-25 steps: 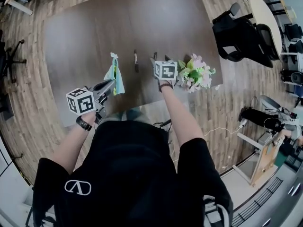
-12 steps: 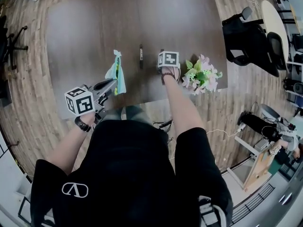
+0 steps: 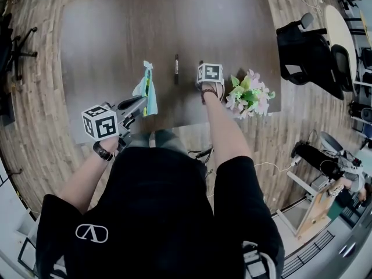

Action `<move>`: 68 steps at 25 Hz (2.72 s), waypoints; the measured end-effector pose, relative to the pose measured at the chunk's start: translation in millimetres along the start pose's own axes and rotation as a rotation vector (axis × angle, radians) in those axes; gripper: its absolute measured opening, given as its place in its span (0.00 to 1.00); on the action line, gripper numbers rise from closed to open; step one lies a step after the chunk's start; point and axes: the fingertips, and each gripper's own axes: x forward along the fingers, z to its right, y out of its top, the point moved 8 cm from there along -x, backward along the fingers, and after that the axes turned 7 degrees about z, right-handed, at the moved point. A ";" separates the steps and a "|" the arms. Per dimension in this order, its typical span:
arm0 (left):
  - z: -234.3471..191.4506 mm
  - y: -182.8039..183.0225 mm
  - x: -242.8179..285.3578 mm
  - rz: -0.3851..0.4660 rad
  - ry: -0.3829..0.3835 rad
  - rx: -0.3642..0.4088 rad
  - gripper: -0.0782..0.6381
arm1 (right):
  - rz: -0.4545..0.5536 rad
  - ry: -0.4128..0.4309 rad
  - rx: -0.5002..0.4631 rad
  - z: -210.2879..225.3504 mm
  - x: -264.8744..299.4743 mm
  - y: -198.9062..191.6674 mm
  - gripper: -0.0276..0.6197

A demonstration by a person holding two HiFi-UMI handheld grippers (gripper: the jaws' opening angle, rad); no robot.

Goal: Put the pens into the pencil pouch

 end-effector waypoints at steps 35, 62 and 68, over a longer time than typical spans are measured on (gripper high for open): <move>67.3 37.8 16.1 0.020 -0.143 0.058 0.13 | 1.362 0.187 -0.116 -89.9 -353.1 10.4 0.11; 113.5 41.5 20.4 0.050 -0.228 0.124 0.13 | 1.295 0.597 -0.038 -161.9 -336.8 12.9 0.11; 117.2 44.9 19.9 0.078 -0.241 0.114 0.13 | 1.241 0.577 -0.023 -157.1 -325.1 12.2 0.11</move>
